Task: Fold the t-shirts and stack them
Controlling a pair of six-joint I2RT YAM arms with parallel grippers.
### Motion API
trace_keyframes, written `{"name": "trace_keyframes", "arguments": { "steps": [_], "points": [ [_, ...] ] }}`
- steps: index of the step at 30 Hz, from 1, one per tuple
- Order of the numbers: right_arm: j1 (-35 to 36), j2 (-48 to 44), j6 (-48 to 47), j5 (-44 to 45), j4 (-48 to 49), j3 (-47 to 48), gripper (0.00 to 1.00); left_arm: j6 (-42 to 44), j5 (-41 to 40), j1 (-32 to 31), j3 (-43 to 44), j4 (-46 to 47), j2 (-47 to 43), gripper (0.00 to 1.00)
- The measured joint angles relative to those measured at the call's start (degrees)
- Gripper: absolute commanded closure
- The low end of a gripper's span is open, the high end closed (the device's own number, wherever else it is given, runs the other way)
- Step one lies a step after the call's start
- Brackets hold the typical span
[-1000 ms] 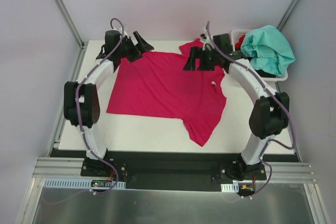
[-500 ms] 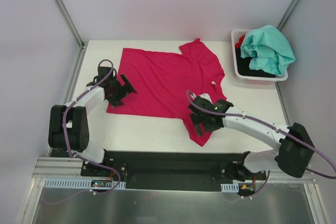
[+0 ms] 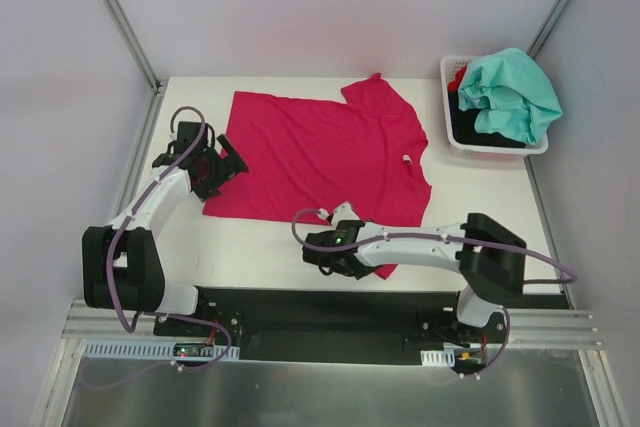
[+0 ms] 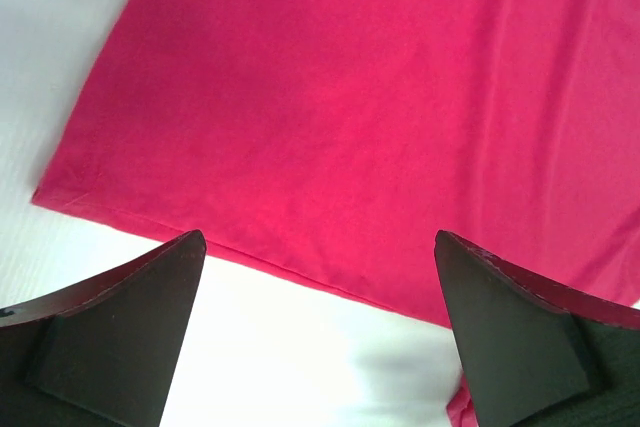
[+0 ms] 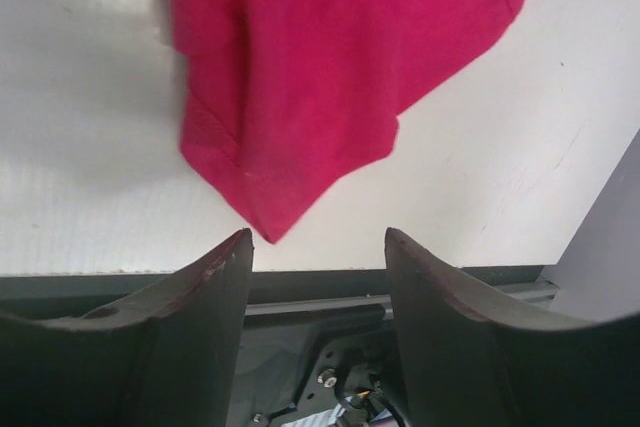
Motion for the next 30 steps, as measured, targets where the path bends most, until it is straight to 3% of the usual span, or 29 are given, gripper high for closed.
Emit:
{"name": "trace_keyframes", "arguments": {
  "steps": [4,19,30],
  "points": [
    [1.68,5.97,1.70,1.14,0.09,3.32,0.44,0.79,-1.07,0.35,0.42,-1.99,0.02,0.01],
    [2.89,14.27,2.89,3.34,-0.35,11.52,0.39,1.25,-1.16,0.35,0.96,-3.34,0.22,0.01],
    [3.17,19.06,3.48,5.33,-0.11,12.09,0.38,2.29,-1.14,0.35,2.27,-4.20,0.22,0.01]
  ]
}}
